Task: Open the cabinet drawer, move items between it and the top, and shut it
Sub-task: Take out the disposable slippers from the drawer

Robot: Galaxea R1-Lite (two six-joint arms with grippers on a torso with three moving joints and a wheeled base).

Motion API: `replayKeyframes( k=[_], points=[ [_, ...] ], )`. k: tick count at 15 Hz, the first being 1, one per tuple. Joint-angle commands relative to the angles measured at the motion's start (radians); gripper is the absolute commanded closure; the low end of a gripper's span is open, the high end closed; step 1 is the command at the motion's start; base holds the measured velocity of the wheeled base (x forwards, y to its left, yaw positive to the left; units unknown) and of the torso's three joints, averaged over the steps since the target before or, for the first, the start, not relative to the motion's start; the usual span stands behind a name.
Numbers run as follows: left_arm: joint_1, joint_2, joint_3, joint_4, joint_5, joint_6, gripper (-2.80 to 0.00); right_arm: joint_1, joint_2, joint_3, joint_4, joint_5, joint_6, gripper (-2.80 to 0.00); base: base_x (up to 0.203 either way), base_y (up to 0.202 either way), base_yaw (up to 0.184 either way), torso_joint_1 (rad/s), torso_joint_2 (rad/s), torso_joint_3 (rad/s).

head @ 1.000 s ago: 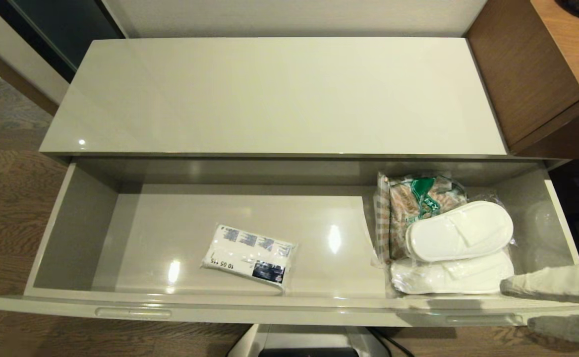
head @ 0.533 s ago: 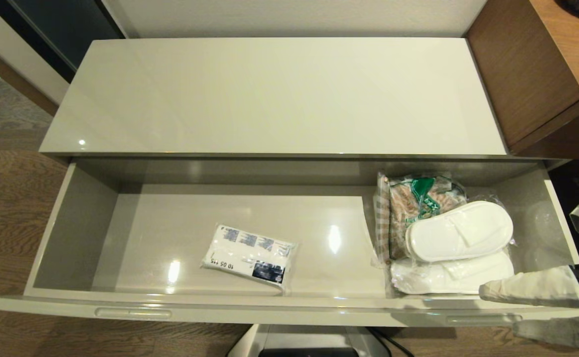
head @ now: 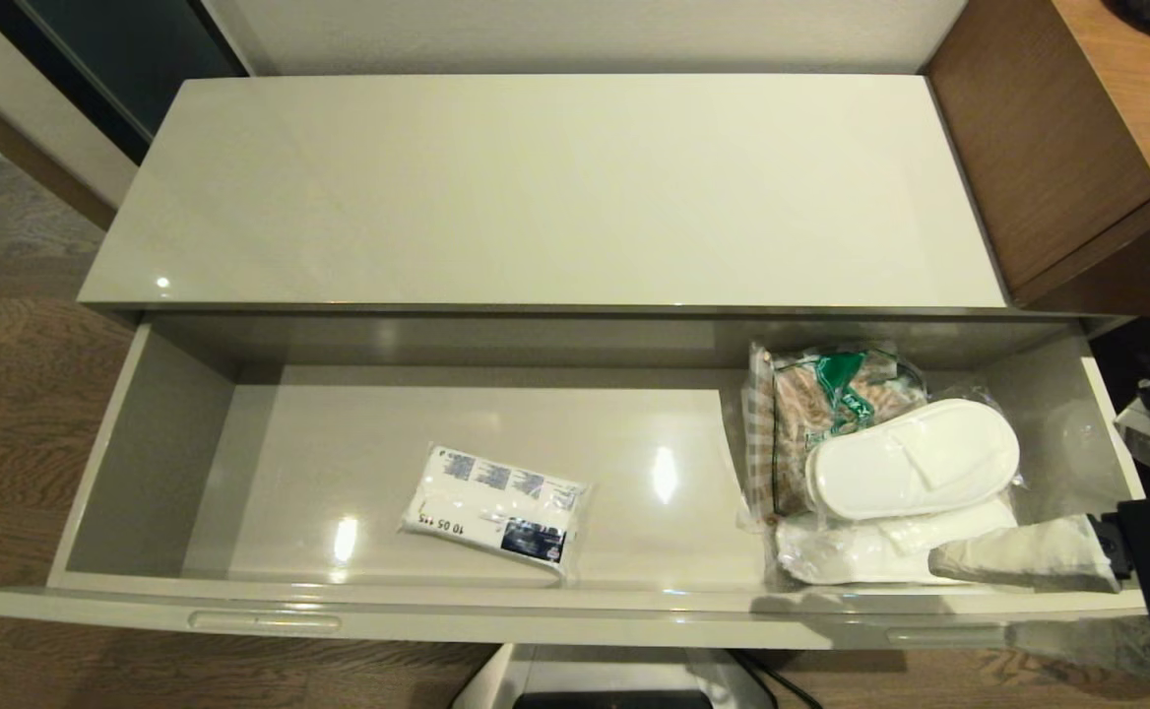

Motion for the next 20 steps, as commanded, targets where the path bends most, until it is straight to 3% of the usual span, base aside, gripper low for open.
replayKeyframes(
  k=[1,6,8,9,11,15,20],
  points=[
    [0.0,0.002,0.0,-0.001,0.0,0.001,0.0,-0.01,0.046,0.001,-0.012,-0.101,0.006,-2.8,0.0,0.0,0.0,0.0,0.0,0.0],
    [0.0,0.002,0.0,-0.001,0.0,0.001,0.0,-0.076,0.13,0.012,-0.054,-0.233,0.014,-2.8,0.0,0.0,0.0,0.0,0.0,0.0],
    [0.0,0.002,0.0,-0.001,0.0,0.001,0.0,-0.103,0.196,0.022,-0.063,-0.345,0.039,-2.8,0.0,0.0,0.0,0.0,0.0,0.0],
    [0.0,0.002,0.0,-0.001,0.0,0.001,0.0,-0.11,0.203,0.027,-0.066,-0.363,0.045,-2.8,0.0,0.0,0.0,0.0,0.0,0.0],
    [0.0,0.002,0.0,-0.001,0.0,0.001,0.0,-0.152,0.238,0.042,-0.109,-0.38,0.031,-2.8,0.0,0.0,0.0,0.0,0.0,0.0],
    [0.0,0.002,0.0,-0.001,0.0,0.001,0.0,-0.363,0.399,0.064,-0.329,-0.4,-0.072,-2.8,0.0,0.0,0.0,0.0,0.0,0.0],
    [0.0,0.002,0.0,-0.001,0.0,0.001,0.0,-0.509,0.449,0.011,-0.362,-0.343,-0.161,-2.8,0.0,0.0,0.0,0.0,0.0,0.0]
  ],
)
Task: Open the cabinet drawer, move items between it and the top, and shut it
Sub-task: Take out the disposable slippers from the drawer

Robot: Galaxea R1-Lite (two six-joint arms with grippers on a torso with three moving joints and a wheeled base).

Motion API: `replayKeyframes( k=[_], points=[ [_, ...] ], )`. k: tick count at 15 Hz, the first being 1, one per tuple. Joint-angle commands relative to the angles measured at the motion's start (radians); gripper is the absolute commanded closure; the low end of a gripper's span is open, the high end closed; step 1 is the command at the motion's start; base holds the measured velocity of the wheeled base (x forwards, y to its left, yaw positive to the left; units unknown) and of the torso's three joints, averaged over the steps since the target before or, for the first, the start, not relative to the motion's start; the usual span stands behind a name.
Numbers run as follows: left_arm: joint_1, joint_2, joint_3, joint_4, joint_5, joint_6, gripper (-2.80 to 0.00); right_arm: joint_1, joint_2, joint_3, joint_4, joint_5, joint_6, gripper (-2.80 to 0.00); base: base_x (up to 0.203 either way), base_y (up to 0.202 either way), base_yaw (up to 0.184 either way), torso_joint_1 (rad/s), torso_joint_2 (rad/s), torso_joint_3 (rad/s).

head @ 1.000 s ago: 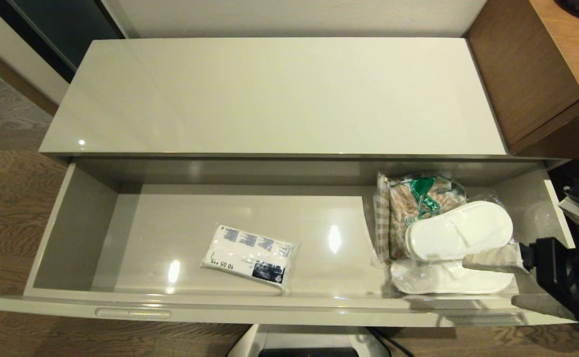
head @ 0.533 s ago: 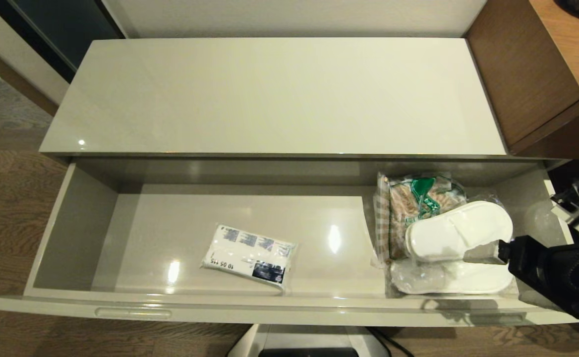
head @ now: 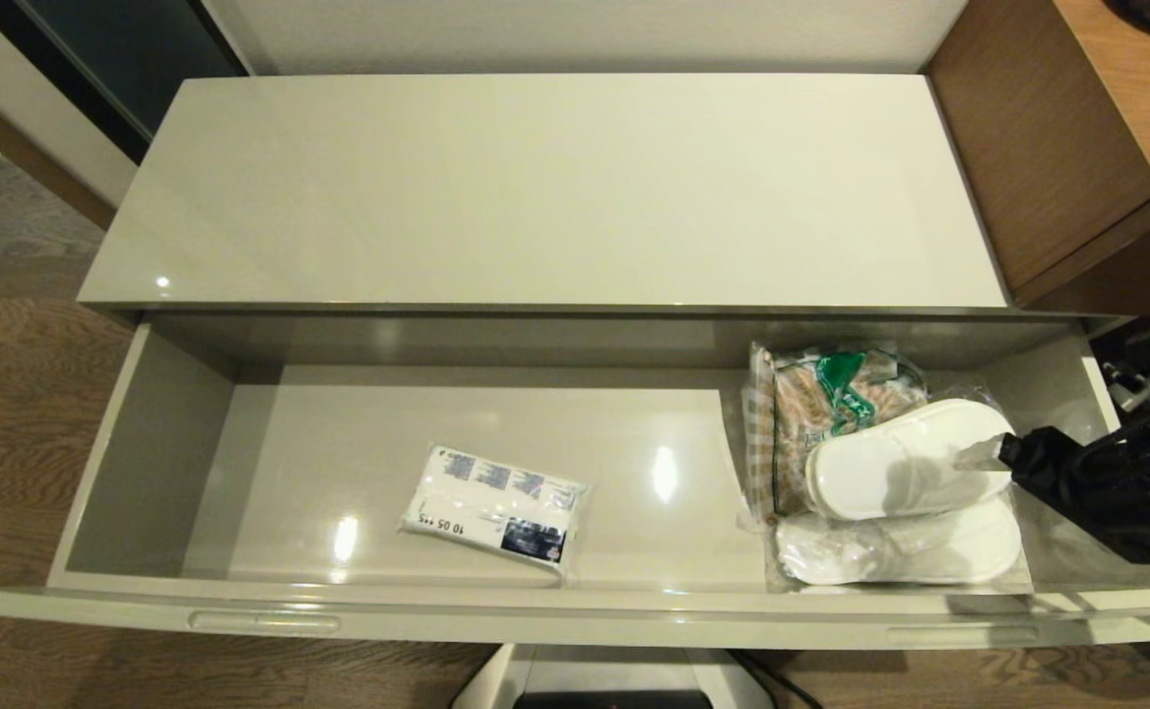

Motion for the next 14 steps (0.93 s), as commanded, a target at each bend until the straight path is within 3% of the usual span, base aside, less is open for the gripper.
replayKeyframes(
  k=[1,4,12,14],
  points=[
    [0.001,0.002,0.0,-0.001,-0.001,0.001,0.0,-0.06,0.04,-0.023,-0.002,0.008,-0.022,-2.8,0.0,0.0,0.0,0.0,0.0,0.0],
    [0.001,0.002,0.0,-0.001,-0.001,0.001,0.0,-0.136,0.07,-0.041,-0.002,0.064,-0.069,-2.8,0.0,0.0,0.0,0.0,0.0,0.0],
    [0.001,0.002,0.0,-0.001,-0.001,0.001,0.0,-0.158,0.154,-0.063,-0.054,0.08,-0.085,-2.8,0.0,0.0,0.0,0.0,0.0,0.0],
    [0.001,0.002,0.0,-0.001,-0.001,0.001,0.0,-0.196,0.168,-0.068,-0.069,0.085,-0.111,-2.8,0.0,0.0,0.0,0.0,0.0,0.0]
  ],
)
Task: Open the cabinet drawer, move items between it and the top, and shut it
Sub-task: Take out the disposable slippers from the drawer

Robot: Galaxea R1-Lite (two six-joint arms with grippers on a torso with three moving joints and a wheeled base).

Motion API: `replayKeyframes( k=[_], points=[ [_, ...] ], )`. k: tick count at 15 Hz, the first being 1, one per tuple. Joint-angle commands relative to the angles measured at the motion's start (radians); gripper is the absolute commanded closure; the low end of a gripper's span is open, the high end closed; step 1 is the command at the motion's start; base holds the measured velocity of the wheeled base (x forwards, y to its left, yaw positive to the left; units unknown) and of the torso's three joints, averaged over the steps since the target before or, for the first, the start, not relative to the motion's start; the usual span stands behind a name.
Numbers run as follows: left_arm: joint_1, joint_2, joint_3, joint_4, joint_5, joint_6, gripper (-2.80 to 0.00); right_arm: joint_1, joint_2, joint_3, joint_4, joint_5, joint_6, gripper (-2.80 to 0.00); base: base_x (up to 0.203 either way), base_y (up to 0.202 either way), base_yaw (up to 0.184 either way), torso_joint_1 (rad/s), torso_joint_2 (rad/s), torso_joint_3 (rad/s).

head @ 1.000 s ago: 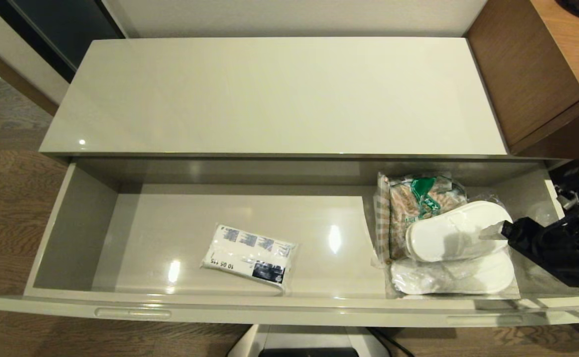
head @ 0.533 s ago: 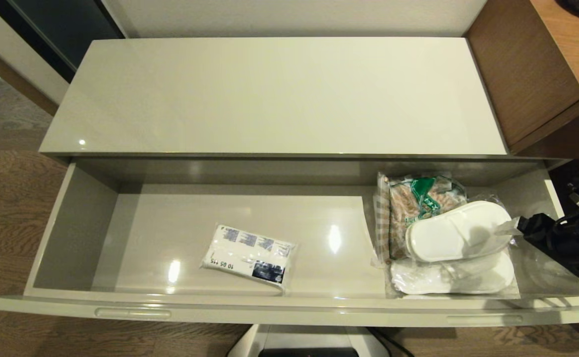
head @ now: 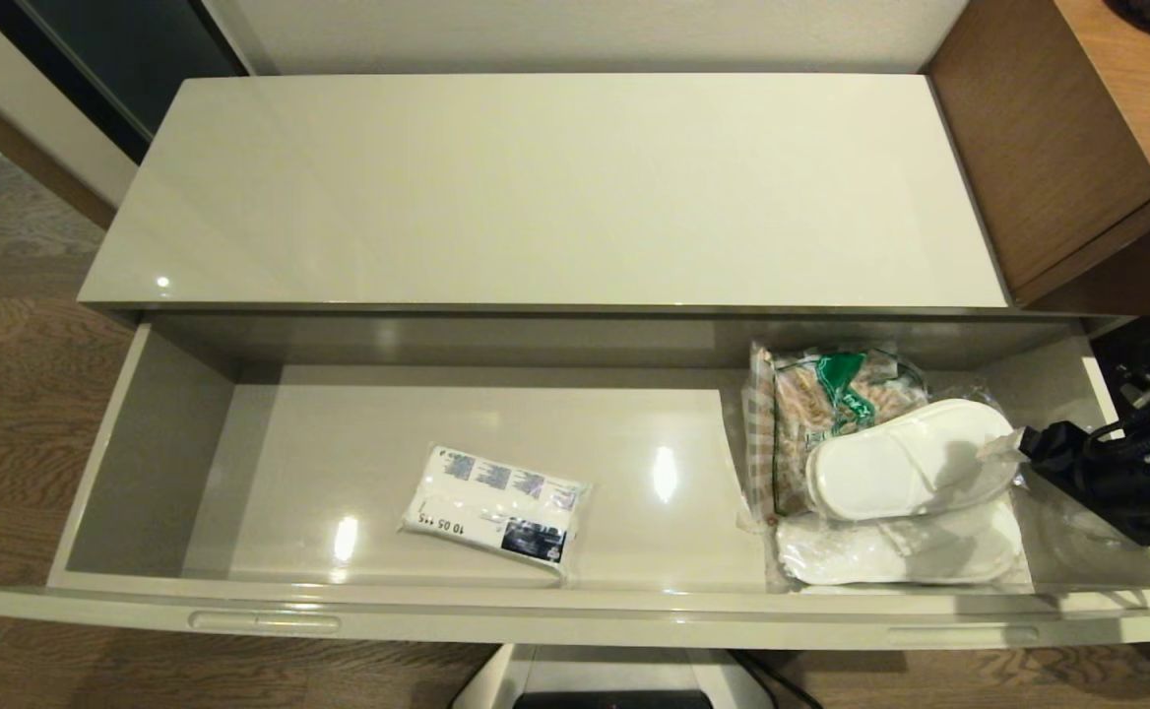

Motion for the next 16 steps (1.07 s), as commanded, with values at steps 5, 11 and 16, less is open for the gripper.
replayKeyframes(
  k=[5,11,16],
  points=[
    [-0.001,0.002,0.0,-0.001,-0.001,0.001,0.0,-0.017,0.004,0.004,0.003,0.051,-0.008,-2.8,0.0,0.0,0.0,0.0,0.0,0.0],
    [-0.001,0.002,0.0,-0.001,-0.001,0.001,0.0,-0.004,0.076,-0.04,0.001,0.095,0.029,-2.8,0.0,0.0,0.0,0.0,0.0,0.0],
    [-0.001,0.002,0.0,-0.001,-0.001,0.001,0.0,0.015,0.106,-0.058,0.0,0.146,0.057,-2.8,0.0,0.0,0.0,0.0,0.0,0.0]
  ],
)
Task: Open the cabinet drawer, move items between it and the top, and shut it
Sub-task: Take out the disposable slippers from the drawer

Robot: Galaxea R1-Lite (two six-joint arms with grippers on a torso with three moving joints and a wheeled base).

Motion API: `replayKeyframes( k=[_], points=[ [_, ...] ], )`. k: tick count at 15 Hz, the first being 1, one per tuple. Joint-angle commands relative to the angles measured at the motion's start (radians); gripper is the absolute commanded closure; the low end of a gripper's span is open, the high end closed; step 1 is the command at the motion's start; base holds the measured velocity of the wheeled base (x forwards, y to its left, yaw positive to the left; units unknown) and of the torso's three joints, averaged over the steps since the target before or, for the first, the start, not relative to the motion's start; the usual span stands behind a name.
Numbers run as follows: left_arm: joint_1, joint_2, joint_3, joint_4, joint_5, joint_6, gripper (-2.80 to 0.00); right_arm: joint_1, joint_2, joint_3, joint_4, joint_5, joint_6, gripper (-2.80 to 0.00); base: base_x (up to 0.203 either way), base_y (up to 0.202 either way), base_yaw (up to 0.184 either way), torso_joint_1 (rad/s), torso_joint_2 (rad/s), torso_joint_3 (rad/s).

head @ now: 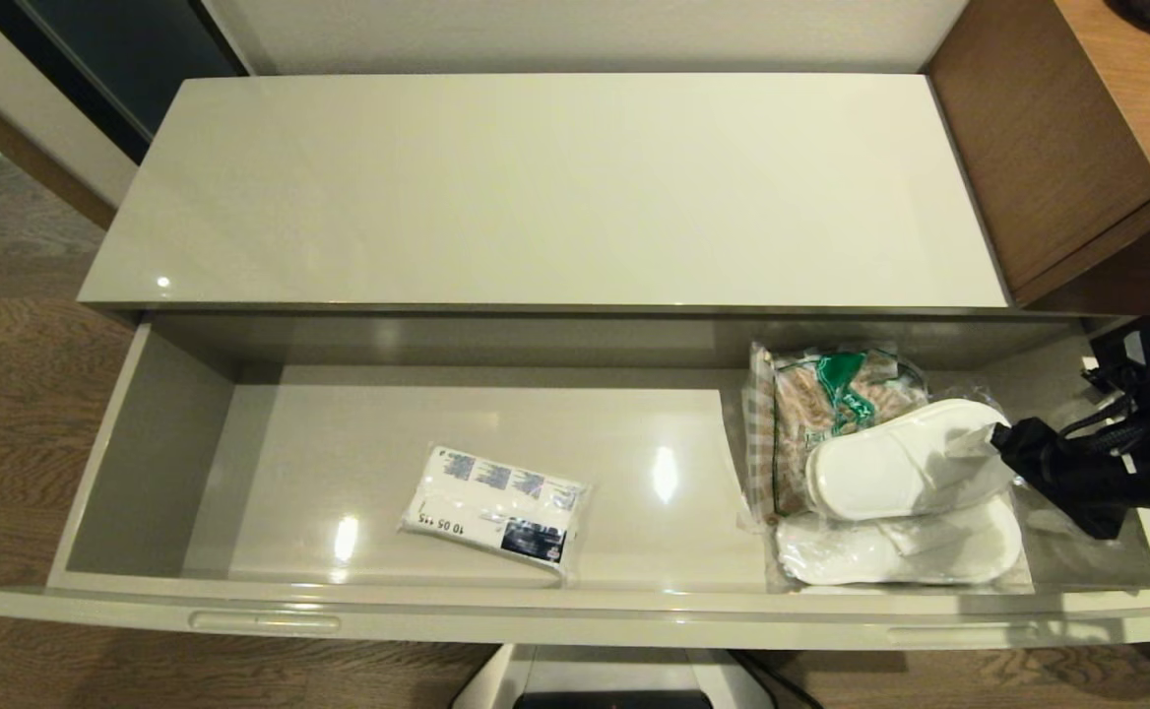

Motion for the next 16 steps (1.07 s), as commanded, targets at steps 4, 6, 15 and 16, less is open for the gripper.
replayKeyframes(
  k=[4,6,15,16],
  points=[
    [0.0,0.002,0.0,-0.001,-0.001,0.001,0.0,-0.001,0.085,-0.036,0.001,0.029,0.015,-2.8,0.0,0.0,0.0,0.0,0.0,0.0],
    [0.0,0.002,0.0,-0.001,-0.001,0.001,0.0,-0.004,0.11,-0.047,0.0,0.031,0.039,-2.8,0.0,0.0,0.0,0.0,0.0,0.0],
    [0.0,0.002,0.0,-0.001,-0.001,0.001,0.0,-0.004,0.125,-0.044,-0.001,0.033,0.04,-2.8,0.0,0.0,0.0,0.0,0.0,0.0],
    [0.0,0.002,0.0,-0.001,-0.001,0.001,0.0,-0.004,0.123,-0.042,-0.001,0.033,0.04,-2.8,0.0,0.0,0.0,0.0,0.0,0.0]
  ],
)
